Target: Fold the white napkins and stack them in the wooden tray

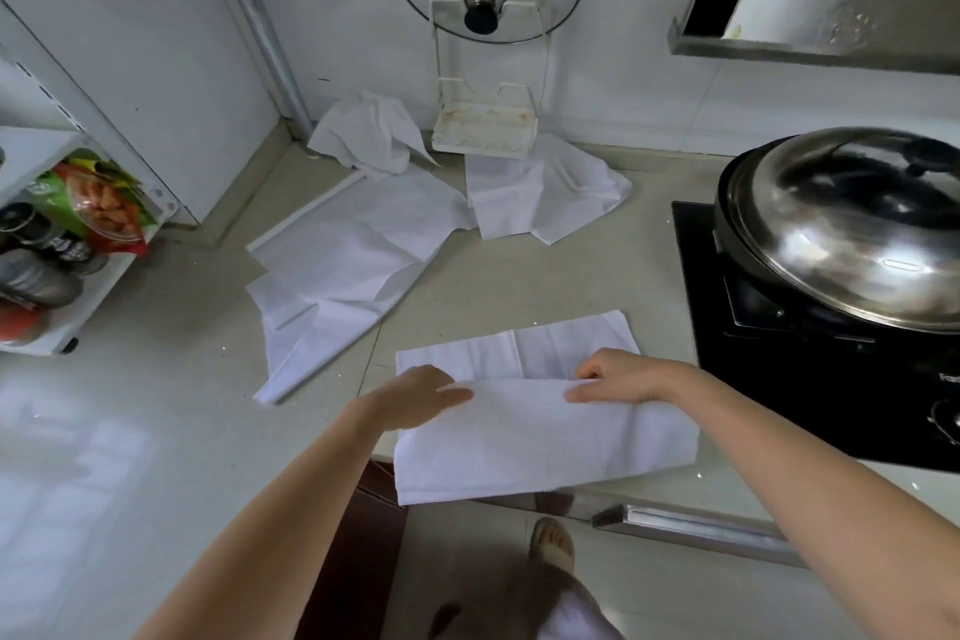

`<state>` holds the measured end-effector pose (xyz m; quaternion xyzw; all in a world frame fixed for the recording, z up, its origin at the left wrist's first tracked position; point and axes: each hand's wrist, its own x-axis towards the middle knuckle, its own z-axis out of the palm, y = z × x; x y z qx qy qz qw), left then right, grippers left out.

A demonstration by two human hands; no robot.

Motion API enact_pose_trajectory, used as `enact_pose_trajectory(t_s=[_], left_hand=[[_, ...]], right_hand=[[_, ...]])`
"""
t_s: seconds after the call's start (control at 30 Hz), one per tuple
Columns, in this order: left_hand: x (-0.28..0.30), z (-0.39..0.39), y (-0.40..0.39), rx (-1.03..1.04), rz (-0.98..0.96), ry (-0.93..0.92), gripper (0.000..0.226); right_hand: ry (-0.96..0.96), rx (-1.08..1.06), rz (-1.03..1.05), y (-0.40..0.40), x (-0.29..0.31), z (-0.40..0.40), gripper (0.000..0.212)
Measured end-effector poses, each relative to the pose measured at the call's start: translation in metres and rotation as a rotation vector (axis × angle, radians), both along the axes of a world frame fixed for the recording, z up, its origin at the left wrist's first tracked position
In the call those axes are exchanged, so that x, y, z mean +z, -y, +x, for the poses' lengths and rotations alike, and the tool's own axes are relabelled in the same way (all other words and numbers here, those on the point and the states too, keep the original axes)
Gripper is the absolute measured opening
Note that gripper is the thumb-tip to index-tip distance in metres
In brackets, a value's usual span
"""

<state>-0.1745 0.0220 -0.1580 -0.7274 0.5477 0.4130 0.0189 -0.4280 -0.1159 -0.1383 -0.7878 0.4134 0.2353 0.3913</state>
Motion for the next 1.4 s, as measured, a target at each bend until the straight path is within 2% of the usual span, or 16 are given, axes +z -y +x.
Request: enact_pose_trajectory(t_s=[0.13, 0.23, 0.33, 0.43, 0.5, 0.57, 0.7, 0.77, 0.9, 1.0, 1.07, 1.13, 1.23, 1.4], left_hand=[[-0.006, 0.001, 0.016, 0.02, -0.153, 0.333, 0.036], [-0.011, 0.002, 0.03, 0.045, -0.177, 0.43, 0.031], [-0.024, 0.006, 0.041, 0.168, -0.175, 0.358, 0.025], [-0.034, -0.001, 0.041, 0.161, -0.179, 0.32, 0.027], [-0.04, -0.006, 0.037, 0.125, -0.208, 0.35, 0.027], [-0.042, -0.003, 0.04, 0.149, -0.239, 0.371, 0.024], [-0.037, 0.006, 0.06, 0.094, -0.123, 0.279, 0.032], [-0.035, 0.004, 0.069, 0.045, -0.136, 0.294, 0.029], [-0.036, 0.015, 0.089, 0.006, -0.267, 0.363, 0.025], [-0.037, 0.025, 0.093, -0.021, -0.287, 0.41, 0.024], [-0.037, 0.027, 0.091, -0.049, -0.328, 0.448, 0.024], [-0.038, 0.027, 0.088, -0.048, -0.341, 0.394, 0.025], [-0.049, 0.023, 0.088, -0.065, -0.303, 0.326, 0.033], [-0.047, 0.02, 0.094, 0.101, -0.228, 0.336, 0.031]], right_hand=[[0.032, 0.104, -0.326, 0.029, -0.02, 0.02, 0.032], [0.124, 0.185, -0.384, 0.043, -0.037, 0.038, 0.017], [0.237, 0.286, -0.389, 0.053, -0.048, 0.055, 0.009], [0.287, 0.329, -0.405, 0.059, -0.059, 0.06, 0.008], [0.276, 0.294, -0.393, 0.058, -0.064, 0.06, 0.014], [0.231, 0.275, -0.407, 0.059, -0.065, 0.062, 0.01], [0.159, 0.293, -0.505, 0.061, -0.061, 0.061, 0.007], [0.134, 0.279, -0.575, 0.058, -0.06, 0.055, 0.009], [0.175, 0.121, -0.732, 0.052, -0.06, 0.051, 0.003], [0.244, 0.022, -0.8, 0.049, -0.06, 0.05, 0.019], [0.258, 0.046, -0.796, 0.047, -0.062, 0.051, 0.016], [0.243, 0.073, -0.753, 0.047, -0.066, 0.052, 0.004], [0.187, 0.106, -0.709, 0.052, -0.071, 0.052, 0.017], [0.135, 0.086, -0.698, 0.058, -0.074, 0.055, 0.023]])
